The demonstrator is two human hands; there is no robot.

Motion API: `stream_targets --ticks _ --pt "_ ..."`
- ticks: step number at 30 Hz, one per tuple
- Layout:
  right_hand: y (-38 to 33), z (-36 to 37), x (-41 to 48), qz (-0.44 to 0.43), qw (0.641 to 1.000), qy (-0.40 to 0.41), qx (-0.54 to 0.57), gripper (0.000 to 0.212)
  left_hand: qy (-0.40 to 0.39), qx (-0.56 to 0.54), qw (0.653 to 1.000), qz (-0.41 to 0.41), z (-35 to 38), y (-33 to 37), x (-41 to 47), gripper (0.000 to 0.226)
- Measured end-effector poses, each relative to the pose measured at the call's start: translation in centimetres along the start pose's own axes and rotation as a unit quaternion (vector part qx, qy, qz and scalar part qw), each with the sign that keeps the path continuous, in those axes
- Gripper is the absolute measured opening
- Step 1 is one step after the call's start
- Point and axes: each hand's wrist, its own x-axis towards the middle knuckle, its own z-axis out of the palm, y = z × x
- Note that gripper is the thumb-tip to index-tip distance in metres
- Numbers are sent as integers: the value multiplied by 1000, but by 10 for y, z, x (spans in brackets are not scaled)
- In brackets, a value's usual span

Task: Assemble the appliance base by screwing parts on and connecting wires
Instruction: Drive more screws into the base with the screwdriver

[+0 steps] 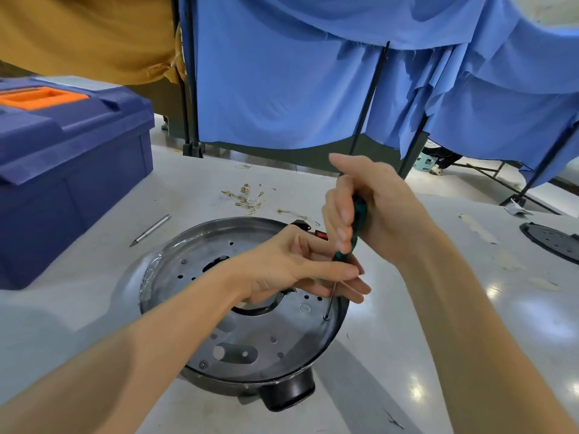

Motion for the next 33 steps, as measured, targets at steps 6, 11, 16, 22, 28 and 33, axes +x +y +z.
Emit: stream_targets --ticks 6,11,16,22,28,33 --pt "20 26 2 -96 978 180 37 68 72 18 996 56 1 -4 2 15" --pt "28 27 -6 -151 915 375 -1 68 75 32 995 56 4 -3 5 19" --pt "11 -6 -4 16 996 34 78 63 -2 32 999 6 -3 1 5 20" --pt "20 5 -1 -18 991 19 134 66 68 218 973 15 -13 -7 1 25" --pt "16 9 -7 -40 985 103 131 67 57 349 935 -26 -2 -16 5 24" --pt "29 31 -6 -136 931 337 37 71 59 404 910 -70 0 -14 12 31"
